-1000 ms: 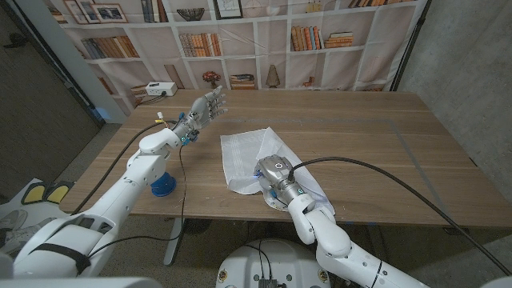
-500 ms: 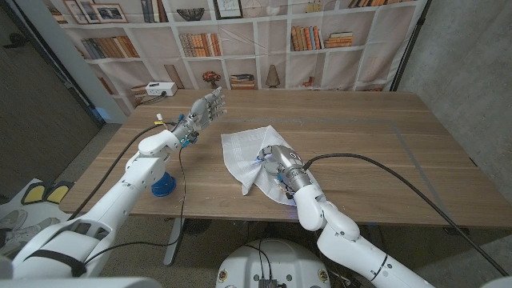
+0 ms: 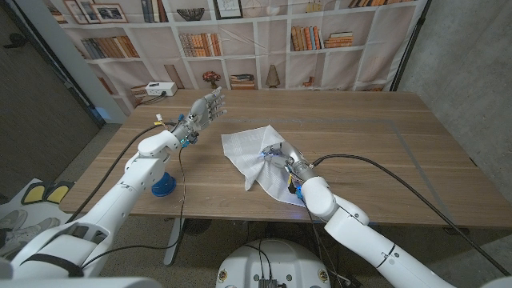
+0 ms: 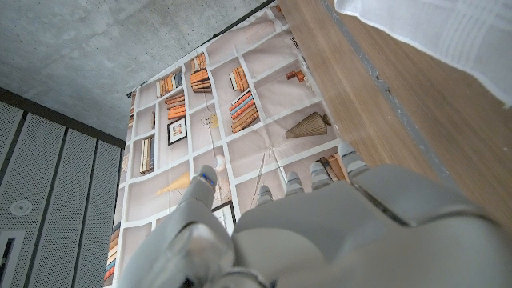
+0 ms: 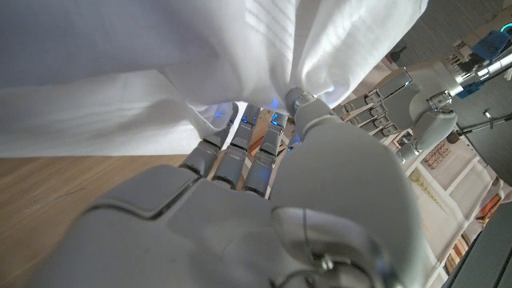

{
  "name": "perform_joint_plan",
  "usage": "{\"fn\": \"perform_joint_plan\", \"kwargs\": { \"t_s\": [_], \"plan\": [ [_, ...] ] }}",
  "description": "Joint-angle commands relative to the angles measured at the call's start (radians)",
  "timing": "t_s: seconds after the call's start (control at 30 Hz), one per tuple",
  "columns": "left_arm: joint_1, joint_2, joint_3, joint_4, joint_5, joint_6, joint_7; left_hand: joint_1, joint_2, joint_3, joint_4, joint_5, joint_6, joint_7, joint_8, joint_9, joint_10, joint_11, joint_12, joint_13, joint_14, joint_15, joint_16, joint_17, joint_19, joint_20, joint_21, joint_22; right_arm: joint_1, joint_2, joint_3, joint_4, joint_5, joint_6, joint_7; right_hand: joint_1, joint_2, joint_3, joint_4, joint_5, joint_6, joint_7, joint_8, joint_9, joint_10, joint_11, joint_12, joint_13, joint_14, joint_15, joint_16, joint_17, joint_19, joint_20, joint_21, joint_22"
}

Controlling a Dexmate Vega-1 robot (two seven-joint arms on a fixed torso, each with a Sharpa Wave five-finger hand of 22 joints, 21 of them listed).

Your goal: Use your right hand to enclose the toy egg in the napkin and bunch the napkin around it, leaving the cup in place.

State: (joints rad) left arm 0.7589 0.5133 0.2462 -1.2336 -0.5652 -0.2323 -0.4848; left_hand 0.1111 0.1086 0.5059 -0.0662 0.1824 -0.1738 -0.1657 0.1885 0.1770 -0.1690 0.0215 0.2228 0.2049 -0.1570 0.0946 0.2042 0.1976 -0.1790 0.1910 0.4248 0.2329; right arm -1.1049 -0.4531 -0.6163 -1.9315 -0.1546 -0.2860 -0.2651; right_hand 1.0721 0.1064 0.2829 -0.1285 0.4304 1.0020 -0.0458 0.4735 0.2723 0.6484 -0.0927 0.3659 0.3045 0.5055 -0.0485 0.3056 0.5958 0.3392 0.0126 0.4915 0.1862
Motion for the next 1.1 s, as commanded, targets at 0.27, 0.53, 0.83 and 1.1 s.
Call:
{"fn": "perform_joint_plan", "kwargs": {
  "t_s": [0.27, 0.53, 0.83, 1.1],
  "plan": [
    [0.026, 0.009, -0.009, -0.043, -0.002, 0.007, 0.022, 0.012, -0.002, 0.01, 0.0, -0.002, -0.029, 0.004, -0.003, 0.001, -0.046, 0.003, 0.001, 0.003, 0.004, 0.0, 0.001, 0.002, -0.051, 0.006, 0.007, -0.001, 0.032, 0.059, 0.072, 0.139, 0.284, 0.184, -0.079, 0.007, 0.007, -0.004, -0.004, -0.007, 0.071, 0.09, 0.016, 0.012, -0.001, 0.014, 0.0, 0.008, 0.02, -0.13, 0.012, 0.011, 0.01, 0.004, 0.002, 0.004],
    [0.038, 0.015, -0.013, -0.065, 0.0, 0.008, 0.033, 0.013, -0.003, 0.01, -0.001, -0.002, -0.029, 0.003, -0.002, 0.001, -0.044, 0.002, 0.002, 0.003, 0.011, 0.003, 0.004, 0.001, -0.048, 0.007, 0.009, -0.001, 0.047, 0.04, 0.065, 0.142, 0.247, 0.19, -0.132, 0.009, 0.009, -0.002, -0.005, -0.011, 0.065, 0.092, 0.02, 0.016, -0.011, 0.017, -0.003, 0.01, 0.024, -0.125, 0.013, 0.014, 0.017, 0.006, 0.004, 0.005],
    [0.041, 0.01, -0.014, -0.073, -0.009, 0.016, 0.033, 0.013, -0.005, 0.011, -0.003, -0.003, -0.029, 0.002, -0.002, 0.001, -0.044, 0.001, 0.002, 0.003, 0.029, 0.005, 0.009, 0.001, -0.044, 0.011, 0.01, -0.001, 0.051, -0.062, 0.017, 0.02, 0.057, 0.096, -0.185, -0.013, 0.019, -0.006, 0.01, -0.022, 0.038, 0.087, 0.054, 0.058, -0.118, 0.002, -0.034, 0.028, -0.14, -0.118, -0.065, 0.021, -0.074, 0.001, -0.027, 0.008],
    [0.032, 0.003, -0.006, -0.071, -0.006, 0.015, 0.03, 0.014, -0.007, 0.011, -0.004, -0.003, -0.027, 0.001, -0.001, 0.001, -0.04, 0.002, 0.004, 0.003, 0.038, 0.008, 0.011, 0.0, -0.038, 0.013, 0.012, -0.001, 0.058, -0.119, -0.031, -0.075, -0.109, -0.028, -0.198, -0.054, 0.024, -0.019, 0.03, -0.019, -0.006, 0.055, 0.113, 0.123, -0.196, 0.0, -0.055, 0.042, -0.343, -0.087, -0.132, 0.003, -0.273, 0.057, -0.101, 0.009]
  ]
}}
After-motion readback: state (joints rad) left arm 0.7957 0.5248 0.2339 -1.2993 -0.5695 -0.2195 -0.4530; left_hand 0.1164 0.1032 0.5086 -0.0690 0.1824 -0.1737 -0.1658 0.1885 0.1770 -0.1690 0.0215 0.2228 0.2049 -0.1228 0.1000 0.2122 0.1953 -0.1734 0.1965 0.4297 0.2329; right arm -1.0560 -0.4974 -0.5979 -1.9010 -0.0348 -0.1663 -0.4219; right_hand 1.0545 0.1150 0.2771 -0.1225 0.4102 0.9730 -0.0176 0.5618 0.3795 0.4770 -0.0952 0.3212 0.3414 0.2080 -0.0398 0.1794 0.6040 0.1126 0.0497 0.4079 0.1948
